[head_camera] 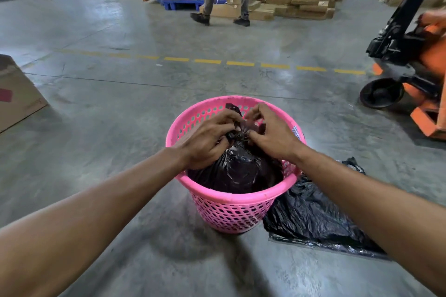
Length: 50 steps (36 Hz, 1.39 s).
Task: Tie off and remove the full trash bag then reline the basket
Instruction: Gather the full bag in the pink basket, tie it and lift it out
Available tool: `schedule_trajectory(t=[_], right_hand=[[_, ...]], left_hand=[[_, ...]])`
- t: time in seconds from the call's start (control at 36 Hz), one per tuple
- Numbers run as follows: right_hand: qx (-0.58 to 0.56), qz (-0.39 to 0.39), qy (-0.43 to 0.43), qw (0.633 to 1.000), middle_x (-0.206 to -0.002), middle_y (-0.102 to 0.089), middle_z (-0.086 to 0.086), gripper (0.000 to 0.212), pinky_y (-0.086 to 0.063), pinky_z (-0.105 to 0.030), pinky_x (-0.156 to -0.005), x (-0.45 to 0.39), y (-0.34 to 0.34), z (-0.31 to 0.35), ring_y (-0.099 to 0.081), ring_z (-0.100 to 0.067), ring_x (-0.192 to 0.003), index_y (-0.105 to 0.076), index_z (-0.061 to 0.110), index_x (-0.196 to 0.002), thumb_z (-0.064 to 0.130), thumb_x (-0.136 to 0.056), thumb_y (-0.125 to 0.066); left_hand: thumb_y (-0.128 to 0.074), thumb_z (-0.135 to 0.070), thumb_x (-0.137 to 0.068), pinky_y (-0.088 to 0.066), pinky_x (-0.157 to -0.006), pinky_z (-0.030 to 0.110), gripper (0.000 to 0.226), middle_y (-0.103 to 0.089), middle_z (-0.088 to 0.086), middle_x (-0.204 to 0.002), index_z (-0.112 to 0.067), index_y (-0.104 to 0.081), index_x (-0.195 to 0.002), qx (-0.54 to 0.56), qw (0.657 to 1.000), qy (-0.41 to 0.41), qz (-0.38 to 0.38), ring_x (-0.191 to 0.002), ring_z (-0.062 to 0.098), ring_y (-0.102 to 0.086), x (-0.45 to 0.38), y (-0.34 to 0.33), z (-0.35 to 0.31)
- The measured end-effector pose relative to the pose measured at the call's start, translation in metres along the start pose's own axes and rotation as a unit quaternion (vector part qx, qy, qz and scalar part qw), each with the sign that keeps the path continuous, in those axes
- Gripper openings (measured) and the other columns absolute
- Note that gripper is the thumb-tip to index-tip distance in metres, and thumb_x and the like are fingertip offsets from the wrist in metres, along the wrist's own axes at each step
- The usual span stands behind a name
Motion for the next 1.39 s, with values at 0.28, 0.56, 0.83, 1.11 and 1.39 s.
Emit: schedule_trajectory(t=[0.28, 0.56, 0.83, 1.11, 1.39], right_hand=[[0.046, -0.007, 0.049, 0.998, -0.072, -0.071, 0.006, 0.044, -0.054, -0.03, -0.068, -0.017, 0.012, 0.005, -0.059, -0.005, -0.061, -0.074, 0.027, -0.118, 0.01, -0.078, -0.078], [0.134, 0.038, 0.025, 0.99, -0.065, -0.072, 0.006, 0.007, -0.057, -0.029, -0.061, -0.01, 0.028, 0.003, -0.063, -0.004, -0.055, -0.077, 0.017, -0.075, 0.013, -0.08, -0.081], [0.243, 0.027, -0.007, 0.97, -0.077, -0.072, 0.009, 0.003, -0.06, -0.038, -0.08, 0.0, 0.034, -0.007, -0.069, -0.016, -0.075, -0.078, 0.022, -0.079, 0.019, -0.08, -0.078], [0.229, -0.139, -0.085, 0.96, -0.128, -0.055, -0.007, 0.05, -0.051, -0.039, -0.09, 0.025, 0.064, -0.023, -0.06, -0.023, -0.107, -0.056, 0.021, -0.132, 0.035, -0.085, -0.068], [0.187, -0.105, -0.256, 0.943, -0.11, -0.069, -0.016, 0.031, -0.037, -0.033, -0.066, 0.045, 0.043, -0.038, -0.052, -0.027, -0.077, -0.052, 0.015, -0.126, 0.031, -0.103, -0.039]], left_hand=[[-0.044, -0.029, -0.087, -0.039, -0.103, 0.025, 0.021, -0.049, 0.006, -0.123, -0.028, -0.064, -0.08, 0.054, 0.993, 0.103, -0.022, -0.118, 0.015, -0.052, -0.008, -0.006, 0.009], [-0.046, -0.022, -0.092, -0.041, -0.101, 0.038, 0.025, -0.052, -0.003, -0.112, -0.025, -0.064, -0.074, 0.11, 0.971, 0.202, 0.071, -0.1, 0.006, -0.057, 0.008, -0.001, 0.043], [-0.059, -0.024, -0.082, -0.048, -0.097, 0.039, 0.017, -0.069, 0.0, -0.099, -0.014, -0.071, -0.087, 0.121, 0.959, 0.226, 0.119, -0.099, 0.02, -0.063, 0.0, 0.015, 0.03], [-0.063, -0.048, -0.077, -0.049, -0.091, 0.041, 0.035, -0.061, -0.012, -0.093, -0.028, -0.062, -0.105, -0.171, 0.96, 0.186, 0.125, -0.098, 0.019, -0.063, -0.012, 0.002, 0.01], [-0.06, -0.032, -0.088, -0.051, -0.083, 0.044, 0.013, -0.071, 0.011, -0.103, -0.02, -0.056, -0.091, -0.261, 0.934, 0.184, 0.163, -0.1, 0.037, -0.066, -0.012, -0.023, 0.015]])
Point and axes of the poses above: each hand's wrist, its own x-axis away from the middle knuckle, its own y-axis out of the back of the hand, z = x × y, the point moved 2 cm from there along -x, towards the middle knuckle
